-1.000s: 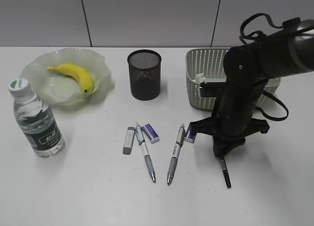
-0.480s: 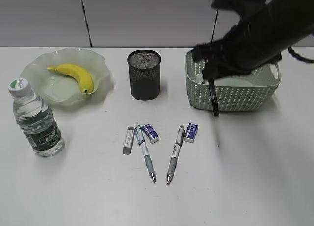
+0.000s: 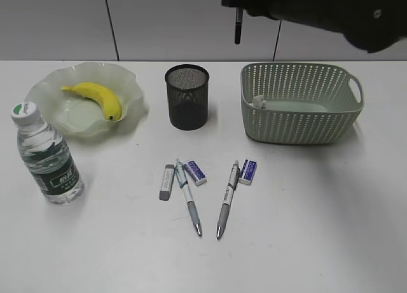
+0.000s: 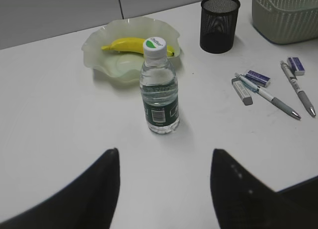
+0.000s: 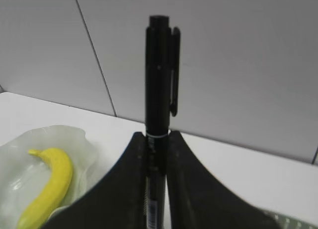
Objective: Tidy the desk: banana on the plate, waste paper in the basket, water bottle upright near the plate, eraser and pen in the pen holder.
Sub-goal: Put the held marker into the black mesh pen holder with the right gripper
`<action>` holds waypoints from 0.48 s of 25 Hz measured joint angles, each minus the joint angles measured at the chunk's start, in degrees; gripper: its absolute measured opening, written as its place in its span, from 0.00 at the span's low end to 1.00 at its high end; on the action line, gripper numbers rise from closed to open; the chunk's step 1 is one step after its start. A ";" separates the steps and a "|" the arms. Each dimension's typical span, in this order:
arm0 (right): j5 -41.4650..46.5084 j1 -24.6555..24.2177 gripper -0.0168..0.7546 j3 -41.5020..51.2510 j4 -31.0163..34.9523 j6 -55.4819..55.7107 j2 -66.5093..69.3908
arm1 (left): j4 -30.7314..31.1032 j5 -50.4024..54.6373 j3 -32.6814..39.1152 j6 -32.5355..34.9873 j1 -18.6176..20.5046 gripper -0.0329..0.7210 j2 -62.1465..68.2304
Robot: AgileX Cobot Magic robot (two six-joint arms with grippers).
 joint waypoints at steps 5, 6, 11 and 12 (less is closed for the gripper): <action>-5.41 0.00 0.15 -5.94 -9.60 2.22 9.73 | 0.00 0.00 0.00 0.00 0.00 0.62 0.00; -5.63 0.00 0.15 -7.50 -10.09 2.33 11.36 | 0.00 0.00 0.00 0.00 0.00 0.62 0.00; -5.69 0.88 0.15 -14.34 -12.41 2.70 19.23 | 0.00 0.00 0.00 0.00 0.00 0.62 0.00; -5.74 1.31 0.15 -15.47 -13.32 2.70 20.22 | 0.00 0.00 0.00 0.00 0.00 0.62 0.00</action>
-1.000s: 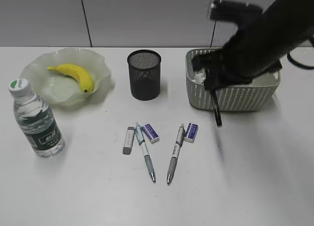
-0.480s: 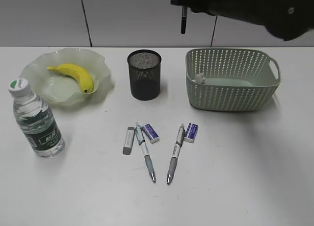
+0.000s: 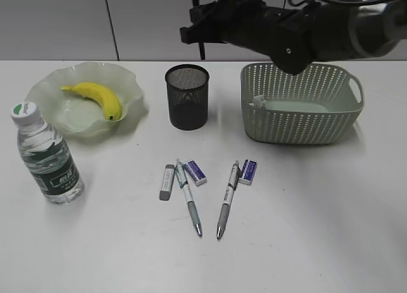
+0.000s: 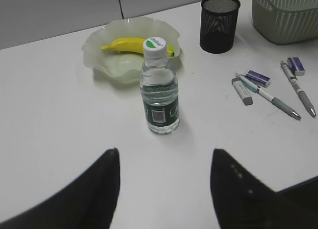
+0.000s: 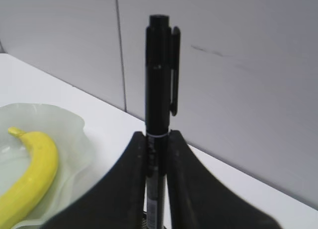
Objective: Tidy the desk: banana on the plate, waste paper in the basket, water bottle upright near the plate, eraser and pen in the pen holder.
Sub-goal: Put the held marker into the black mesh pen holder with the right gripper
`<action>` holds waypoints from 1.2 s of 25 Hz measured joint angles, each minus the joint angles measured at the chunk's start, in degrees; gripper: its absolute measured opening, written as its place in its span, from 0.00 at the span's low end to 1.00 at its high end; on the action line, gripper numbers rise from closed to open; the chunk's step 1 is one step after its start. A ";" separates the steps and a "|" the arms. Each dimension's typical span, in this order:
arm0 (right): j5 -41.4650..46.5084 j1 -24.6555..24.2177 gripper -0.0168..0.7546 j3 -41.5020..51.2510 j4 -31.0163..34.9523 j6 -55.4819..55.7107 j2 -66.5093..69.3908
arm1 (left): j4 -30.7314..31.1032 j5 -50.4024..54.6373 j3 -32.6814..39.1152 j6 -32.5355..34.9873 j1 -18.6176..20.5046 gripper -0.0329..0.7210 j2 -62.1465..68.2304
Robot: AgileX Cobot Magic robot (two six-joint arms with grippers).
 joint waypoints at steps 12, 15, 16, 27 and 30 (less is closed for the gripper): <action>1.18 1.92 0.15 -2.20 -1.56 0.35 6.81 | 0.00 0.00 0.00 0.00 0.00 0.62 0.00; 1.52 1.92 0.23 -2.20 -1.56 0.35 7.73 | 0.00 0.00 0.00 0.00 0.00 0.62 0.00; 1.66 1.92 0.29 -2.20 -1.56 0.35 7.92 | 0.00 0.00 0.00 0.00 0.00 0.62 0.00; 16.35 1.92 0.58 -2.20 -1.30 0.35 0.76 | 0.00 0.00 0.00 0.00 0.00 0.62 0.00; 28.85 1.92 0.58 -2.23 -0.44 0.35 -5.49 | 0.00 0.00 0.00 0.00 0.00 0.62 0.00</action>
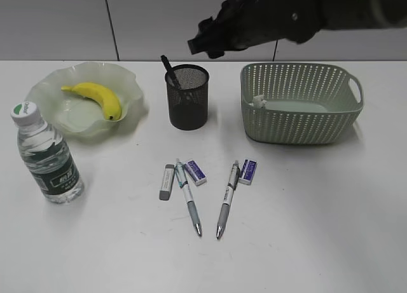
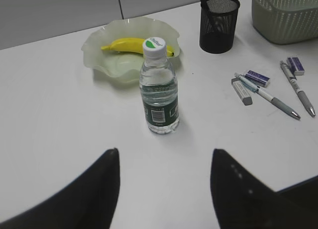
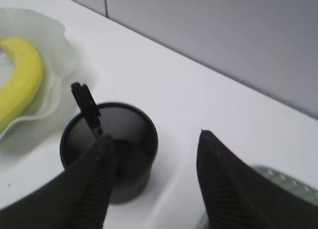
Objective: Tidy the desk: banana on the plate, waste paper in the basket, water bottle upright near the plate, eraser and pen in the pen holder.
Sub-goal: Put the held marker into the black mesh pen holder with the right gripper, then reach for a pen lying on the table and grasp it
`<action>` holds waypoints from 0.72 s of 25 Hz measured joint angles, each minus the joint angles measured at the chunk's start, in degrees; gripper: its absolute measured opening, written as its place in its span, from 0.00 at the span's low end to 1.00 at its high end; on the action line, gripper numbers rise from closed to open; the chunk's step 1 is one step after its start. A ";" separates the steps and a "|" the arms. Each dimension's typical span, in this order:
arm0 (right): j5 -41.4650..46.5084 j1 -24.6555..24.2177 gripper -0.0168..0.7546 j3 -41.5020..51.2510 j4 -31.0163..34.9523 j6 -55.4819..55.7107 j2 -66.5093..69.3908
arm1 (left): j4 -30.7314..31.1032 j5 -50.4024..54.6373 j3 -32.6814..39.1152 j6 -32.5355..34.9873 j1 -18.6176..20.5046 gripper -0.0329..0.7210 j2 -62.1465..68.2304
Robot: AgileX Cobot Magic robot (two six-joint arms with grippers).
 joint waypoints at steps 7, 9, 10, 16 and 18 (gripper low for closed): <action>27.47 0.00 0.57 2.55 3.06 0.01 -14.53 | 0.00 0.00 0.00 0.00 0.00 0.62 0.00; 30.66 0.00 0.57 6.87 3.66 0.01 -19.82 | 0.00 0.00 0.00 0.00 0.00 0.62 0.00; 32.27 0.00 0.56 9.54 4.01 0.01 -23.04 | 0.00 0.00 0.00 0.00 0.00 0.62 0.00; 41.13 0.00 0.56 25.05 6.18 0.01 -42.37 | 0.00 0.00 0.00 0.00 0.00 0.62 0.00; 44.13 0.00 0.56 29.76 6.30 -0.04 -50.06 | 0.00 0.00 0.00 0.00 0.00 0.62 0.00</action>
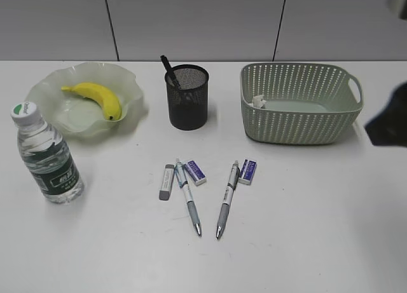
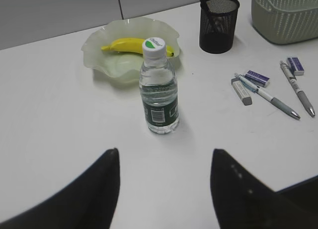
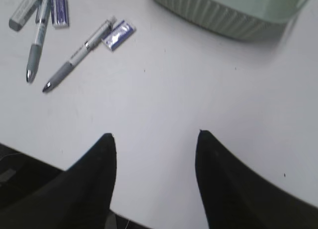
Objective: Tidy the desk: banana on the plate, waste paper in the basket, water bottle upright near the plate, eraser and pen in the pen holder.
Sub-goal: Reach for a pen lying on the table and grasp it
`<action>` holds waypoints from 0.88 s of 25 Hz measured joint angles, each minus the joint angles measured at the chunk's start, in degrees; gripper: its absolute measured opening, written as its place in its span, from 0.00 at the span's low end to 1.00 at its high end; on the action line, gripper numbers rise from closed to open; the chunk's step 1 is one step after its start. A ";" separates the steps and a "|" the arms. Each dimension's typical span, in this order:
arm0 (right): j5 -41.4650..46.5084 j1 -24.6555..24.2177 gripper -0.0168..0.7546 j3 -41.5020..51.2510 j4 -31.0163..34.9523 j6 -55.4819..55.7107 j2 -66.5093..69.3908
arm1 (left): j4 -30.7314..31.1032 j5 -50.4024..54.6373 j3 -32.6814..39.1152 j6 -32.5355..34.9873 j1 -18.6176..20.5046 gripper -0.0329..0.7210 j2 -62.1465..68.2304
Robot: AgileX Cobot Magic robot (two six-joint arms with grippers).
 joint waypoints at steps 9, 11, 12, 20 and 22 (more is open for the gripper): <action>7.81 0.00 0.56 18.25 0.30 -0.22 -29.30 | 0.01 0.00 0.00 0.00 0.00 0.62 0.00; 7.88 0.00 0.56 20.53 0.30 -0.28 -35.41 | 0.01 0.00 0.00 0.00 0.00 0.62 0.00; 7.98 0.00 0.56 21.62 0.30 -0.42 -38.19 | 0.01 0.00 0.00 0.00 0.00 0.62 0.00; 10.30 0.00 0.53 23.79 0.96 -2.90 -58.99 | 0.01 0.00 0.00 0.00 0.00 0.62 0.00; 10.30 0.00 0.52 23.89 1.02 -3.15 -62.67 | -0.67 -0.14 0.00 0.08 0.00 0.62 0.57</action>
